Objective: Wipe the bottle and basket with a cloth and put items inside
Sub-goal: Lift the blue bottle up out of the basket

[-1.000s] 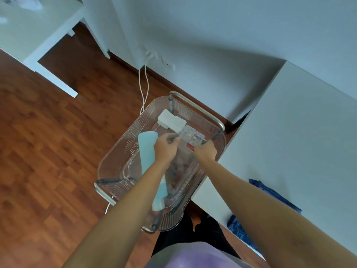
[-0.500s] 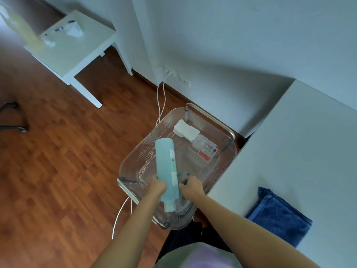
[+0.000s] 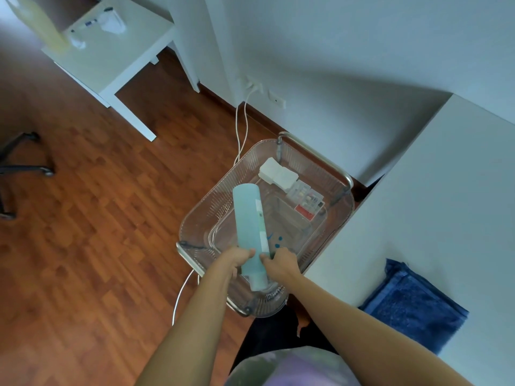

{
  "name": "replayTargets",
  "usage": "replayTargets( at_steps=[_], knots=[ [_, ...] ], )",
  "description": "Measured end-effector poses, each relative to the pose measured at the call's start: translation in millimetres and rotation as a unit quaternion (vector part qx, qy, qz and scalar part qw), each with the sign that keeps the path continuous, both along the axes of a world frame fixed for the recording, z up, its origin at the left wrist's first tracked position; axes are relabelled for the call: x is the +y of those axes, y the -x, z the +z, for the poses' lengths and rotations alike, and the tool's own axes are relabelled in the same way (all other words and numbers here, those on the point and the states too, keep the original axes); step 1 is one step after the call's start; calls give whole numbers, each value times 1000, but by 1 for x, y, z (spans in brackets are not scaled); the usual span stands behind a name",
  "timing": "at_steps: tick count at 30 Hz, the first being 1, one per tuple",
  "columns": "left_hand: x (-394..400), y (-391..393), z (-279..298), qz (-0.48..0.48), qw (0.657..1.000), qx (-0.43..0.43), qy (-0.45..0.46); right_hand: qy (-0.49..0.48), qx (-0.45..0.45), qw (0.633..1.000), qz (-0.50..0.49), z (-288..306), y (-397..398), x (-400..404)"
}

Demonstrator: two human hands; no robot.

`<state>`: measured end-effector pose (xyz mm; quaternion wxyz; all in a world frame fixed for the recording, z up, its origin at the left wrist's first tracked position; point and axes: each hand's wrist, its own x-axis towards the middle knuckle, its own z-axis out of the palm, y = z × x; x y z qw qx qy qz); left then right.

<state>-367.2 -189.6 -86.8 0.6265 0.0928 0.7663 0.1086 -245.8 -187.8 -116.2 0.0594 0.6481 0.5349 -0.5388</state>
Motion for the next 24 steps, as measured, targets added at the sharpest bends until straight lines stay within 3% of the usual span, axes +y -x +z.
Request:
replayTargets(
  at_steps=[5,16,24],
  knots=[
    [-7,-2,22,-13,999,-4,-43,-43,4,999,-7,22,-10,12],
    [8,20,83,74,989,4,-124,-187,4,974,127,109,1,76],
    [32,46,114,51,985,61,-155,-207,-1,965,163,131,26,110]
  ],
)
